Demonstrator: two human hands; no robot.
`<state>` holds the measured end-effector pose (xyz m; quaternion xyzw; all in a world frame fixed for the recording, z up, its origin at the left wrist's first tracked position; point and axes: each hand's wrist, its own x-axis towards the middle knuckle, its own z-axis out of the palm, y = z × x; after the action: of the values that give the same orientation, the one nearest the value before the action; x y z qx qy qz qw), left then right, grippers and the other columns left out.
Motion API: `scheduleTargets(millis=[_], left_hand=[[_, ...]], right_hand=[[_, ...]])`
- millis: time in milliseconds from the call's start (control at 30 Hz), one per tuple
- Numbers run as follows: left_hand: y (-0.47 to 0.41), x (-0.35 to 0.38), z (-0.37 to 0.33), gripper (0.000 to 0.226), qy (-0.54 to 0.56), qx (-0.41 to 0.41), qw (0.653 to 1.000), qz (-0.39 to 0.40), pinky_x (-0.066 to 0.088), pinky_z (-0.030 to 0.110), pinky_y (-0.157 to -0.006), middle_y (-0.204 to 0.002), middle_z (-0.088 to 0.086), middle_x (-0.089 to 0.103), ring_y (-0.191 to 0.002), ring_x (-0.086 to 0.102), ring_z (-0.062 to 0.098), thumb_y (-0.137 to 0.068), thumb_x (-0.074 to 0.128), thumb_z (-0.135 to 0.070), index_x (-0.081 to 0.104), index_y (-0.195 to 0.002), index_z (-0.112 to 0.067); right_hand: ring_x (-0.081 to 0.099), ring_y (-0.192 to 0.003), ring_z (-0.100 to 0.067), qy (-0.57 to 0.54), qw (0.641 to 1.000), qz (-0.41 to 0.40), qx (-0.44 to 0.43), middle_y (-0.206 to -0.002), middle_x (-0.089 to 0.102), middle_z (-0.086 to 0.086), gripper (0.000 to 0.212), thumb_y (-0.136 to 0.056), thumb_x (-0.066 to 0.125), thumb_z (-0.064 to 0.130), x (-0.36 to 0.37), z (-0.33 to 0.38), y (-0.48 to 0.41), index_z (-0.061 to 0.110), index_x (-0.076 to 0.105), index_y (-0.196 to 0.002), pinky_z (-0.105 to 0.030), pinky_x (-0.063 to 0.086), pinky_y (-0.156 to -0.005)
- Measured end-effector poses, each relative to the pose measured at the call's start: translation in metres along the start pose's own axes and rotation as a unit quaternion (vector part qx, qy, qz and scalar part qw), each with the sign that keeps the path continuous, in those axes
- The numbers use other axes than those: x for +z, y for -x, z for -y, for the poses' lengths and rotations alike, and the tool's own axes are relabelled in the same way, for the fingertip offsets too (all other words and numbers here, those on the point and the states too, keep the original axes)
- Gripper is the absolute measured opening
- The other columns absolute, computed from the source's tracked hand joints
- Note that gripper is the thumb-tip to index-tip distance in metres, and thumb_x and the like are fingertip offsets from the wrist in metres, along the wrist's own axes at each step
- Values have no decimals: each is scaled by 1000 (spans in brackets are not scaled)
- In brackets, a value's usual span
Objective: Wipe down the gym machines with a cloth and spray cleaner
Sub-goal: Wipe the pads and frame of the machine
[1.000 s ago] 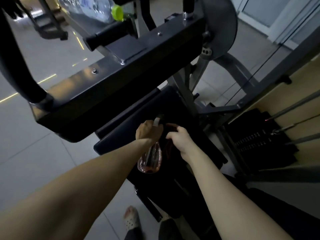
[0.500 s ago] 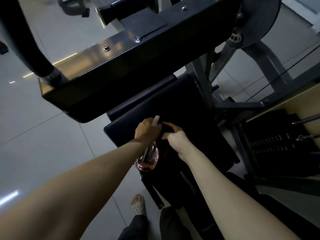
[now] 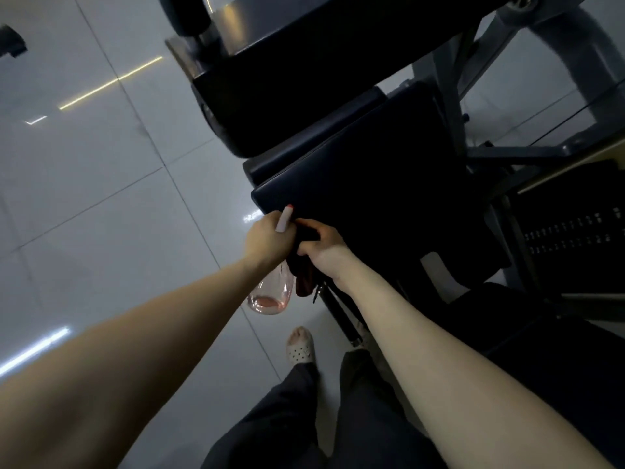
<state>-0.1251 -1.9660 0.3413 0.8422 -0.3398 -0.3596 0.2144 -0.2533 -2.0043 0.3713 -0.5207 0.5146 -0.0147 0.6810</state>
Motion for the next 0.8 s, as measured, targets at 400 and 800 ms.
scheduleTargets(millis=[400, 800], left_hand=[[14, 5, 36, 45, -64, 30, 997, 22, 39, 28, -56, -73, 4, 64, -66, 60, 18, -104, 43, -41, 60, -77, -10], [5, 103, -33, 22, -146, 143, 976, 73, 43, 37, -80, -97, 3, 54, -93, 55, 25, -94, 49, -44, 55, -91, -23]], right_hand=[[52, -117, -13, -12, 1000, 3, -16, -127, 53, 5, 72, -91, 54, -2, 27, -31, 15, 34, 40, -151, -22, 45, -90], [50, -127, -18, -29, 996, -84, -7, -135, 58, -1, 66, -90, 56, 2, -76, -77, 35, 30, 46, -148, -31, 42, -106]])
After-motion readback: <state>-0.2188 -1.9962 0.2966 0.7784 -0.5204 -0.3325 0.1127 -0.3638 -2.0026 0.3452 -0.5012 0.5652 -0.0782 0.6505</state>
